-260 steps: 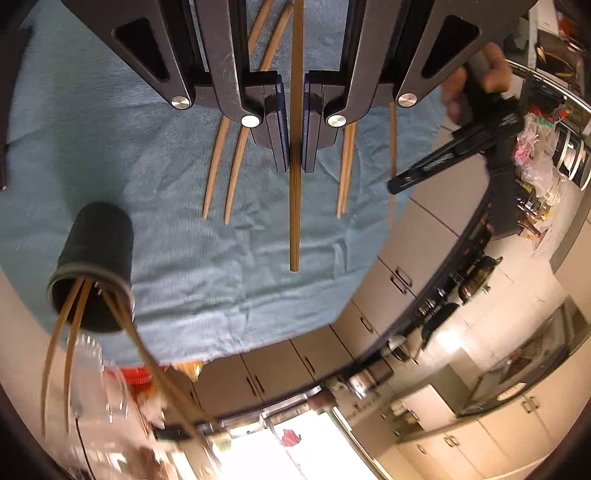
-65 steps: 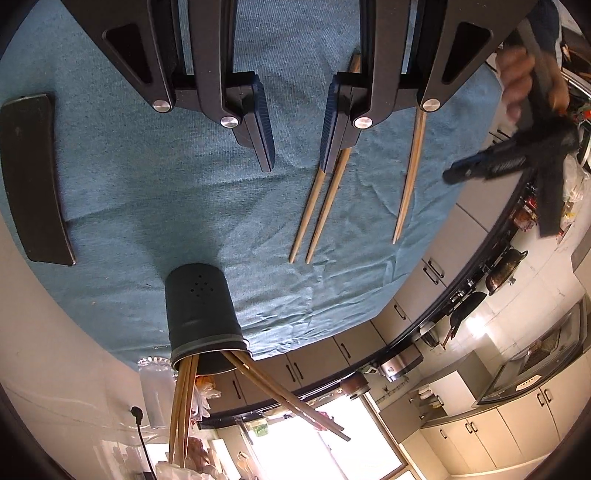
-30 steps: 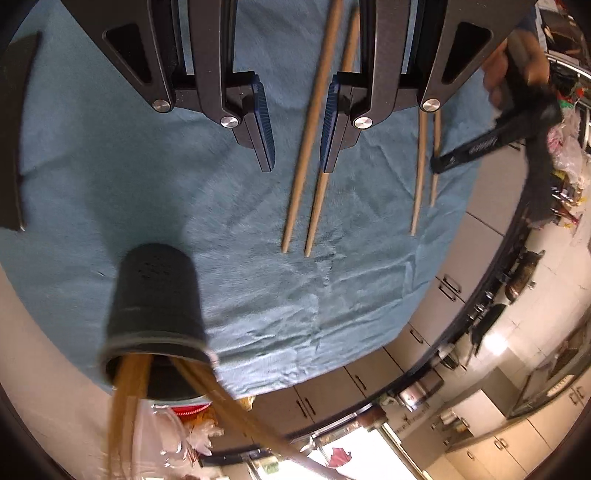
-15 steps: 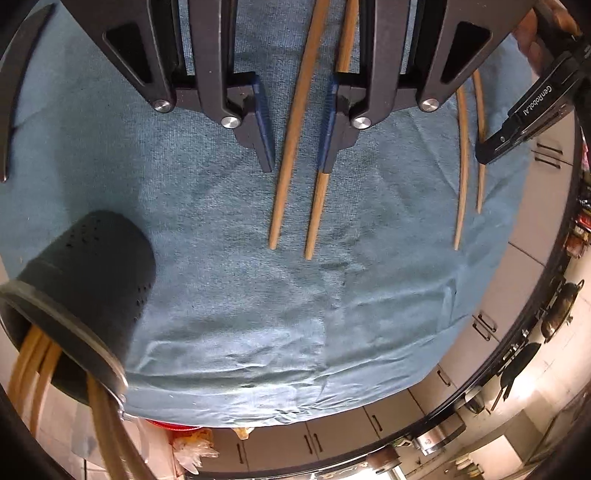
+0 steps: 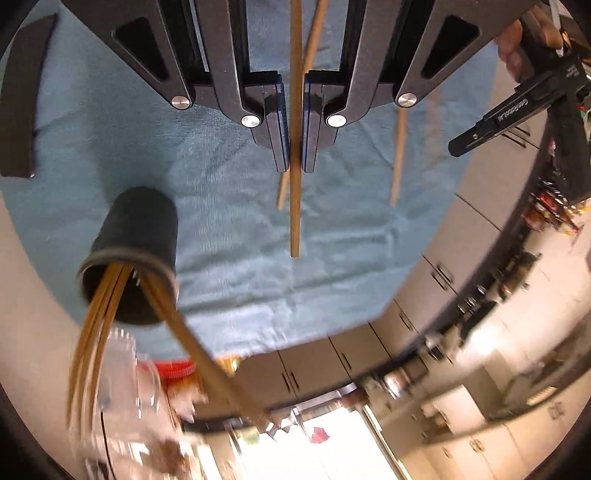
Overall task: Organize utensils
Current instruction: 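Lift the right tool's chopstick upright toward the holder while the left tool carries its own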
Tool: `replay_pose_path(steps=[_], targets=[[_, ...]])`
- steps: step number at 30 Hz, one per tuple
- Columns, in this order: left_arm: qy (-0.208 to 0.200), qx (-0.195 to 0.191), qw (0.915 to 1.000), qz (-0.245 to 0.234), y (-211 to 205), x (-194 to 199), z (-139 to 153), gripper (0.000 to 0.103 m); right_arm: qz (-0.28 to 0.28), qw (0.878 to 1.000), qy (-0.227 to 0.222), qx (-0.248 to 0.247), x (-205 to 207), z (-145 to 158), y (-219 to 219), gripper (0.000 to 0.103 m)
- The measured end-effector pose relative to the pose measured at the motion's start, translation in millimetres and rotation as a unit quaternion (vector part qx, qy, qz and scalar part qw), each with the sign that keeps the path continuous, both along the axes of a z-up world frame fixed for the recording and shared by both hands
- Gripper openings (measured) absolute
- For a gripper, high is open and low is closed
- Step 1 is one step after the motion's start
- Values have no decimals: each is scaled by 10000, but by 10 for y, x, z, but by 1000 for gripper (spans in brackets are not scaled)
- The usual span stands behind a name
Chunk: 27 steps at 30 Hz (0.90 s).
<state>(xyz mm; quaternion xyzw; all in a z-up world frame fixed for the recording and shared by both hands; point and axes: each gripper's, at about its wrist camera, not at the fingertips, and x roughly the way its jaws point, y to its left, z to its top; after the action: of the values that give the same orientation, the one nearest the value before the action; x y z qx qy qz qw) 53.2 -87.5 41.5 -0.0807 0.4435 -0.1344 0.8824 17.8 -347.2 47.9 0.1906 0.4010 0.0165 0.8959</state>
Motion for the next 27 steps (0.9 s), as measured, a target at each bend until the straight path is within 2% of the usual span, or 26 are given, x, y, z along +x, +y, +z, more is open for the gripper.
replay_pose_path(steps=[4,7,11,16,21,23,25,27], targets=[[-424,-21,9991,-78,-19,-247,285,6,0,9979,-619,-168,-318,268,39,7],[-509,57,9985,-176,-36,-322,383,6,-29,9957,-894,-251,-485,389,89,7],[-67,222,9997,-26,-4,-138,234,6,-1,9945,-1024,-209,-650,468,91,7],[904,388,9951,11,-15,245,-236,7,12,9941,-1080,-91,-717,495,43,7],[1225,684,9901,36,-130,424,-518,10,51,9930,-1177,-39,-739,521,18,7],[1334,749,9882,71,-157,482,-595,13,74,9931,-1172,-27,-746,520,12,7],[1392,826,9867,116,-184,535,-659,25,86,9931,-1173,-20,-746,519,-2,7],[1398,950,9855,161,-214,569,-698,26,84,9930,-1174,-23,-748,519,-3,7]])
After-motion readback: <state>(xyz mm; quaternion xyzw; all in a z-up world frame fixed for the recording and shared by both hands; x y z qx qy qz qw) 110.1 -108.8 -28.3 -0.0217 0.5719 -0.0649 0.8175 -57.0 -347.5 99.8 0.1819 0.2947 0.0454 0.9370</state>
